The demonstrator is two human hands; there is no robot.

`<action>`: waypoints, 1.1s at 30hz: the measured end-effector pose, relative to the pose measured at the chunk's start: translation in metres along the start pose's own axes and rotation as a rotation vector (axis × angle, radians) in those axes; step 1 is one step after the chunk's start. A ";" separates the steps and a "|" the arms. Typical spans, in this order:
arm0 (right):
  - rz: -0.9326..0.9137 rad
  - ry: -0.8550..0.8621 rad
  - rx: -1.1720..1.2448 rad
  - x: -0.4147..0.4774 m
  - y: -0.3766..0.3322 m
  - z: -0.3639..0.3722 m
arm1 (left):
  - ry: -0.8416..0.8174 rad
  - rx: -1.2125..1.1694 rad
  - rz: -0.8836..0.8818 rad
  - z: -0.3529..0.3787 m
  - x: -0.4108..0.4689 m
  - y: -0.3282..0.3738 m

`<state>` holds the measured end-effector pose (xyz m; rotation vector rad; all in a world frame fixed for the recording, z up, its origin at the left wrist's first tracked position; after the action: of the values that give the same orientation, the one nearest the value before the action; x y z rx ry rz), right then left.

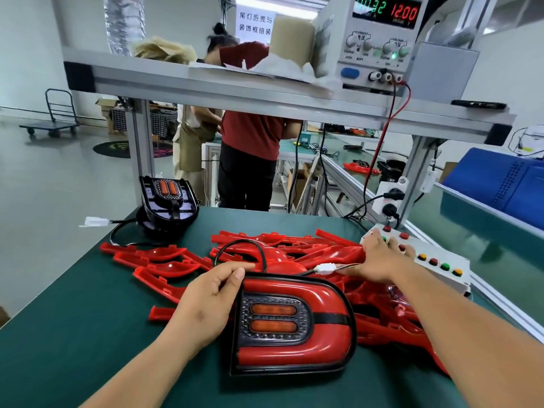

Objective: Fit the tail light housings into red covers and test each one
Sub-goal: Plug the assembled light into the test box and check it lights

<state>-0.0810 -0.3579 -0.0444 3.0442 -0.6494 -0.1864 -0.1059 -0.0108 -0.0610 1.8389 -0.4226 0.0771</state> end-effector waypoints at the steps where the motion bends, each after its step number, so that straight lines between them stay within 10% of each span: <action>1: -0.004 -0.003 -0.006 0.001 0.000 0.000 | 0.011 0.031 0.029 -0.002 0.000 0.002; 33: -0.091 -0.101 0.260 -0.028 0.035 -0.009 | 0.026 0.109 0.107 -0.006 -0.009 0.001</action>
<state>-0.1195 -0.3780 -0.0302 3.3364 -0.5821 -0.2798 -0.1138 -0.0030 -0.0608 1.9193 -0.5069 0.2003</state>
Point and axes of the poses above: each hand's wrist, its own x-axis towards the middle knuckle, its own z-axis out of the palm, y = z × x, the point moved 4 cm from there along x, towards the middle knuckle, and after that the axes turned 3 degrees about -z, right-handed, at the moved point
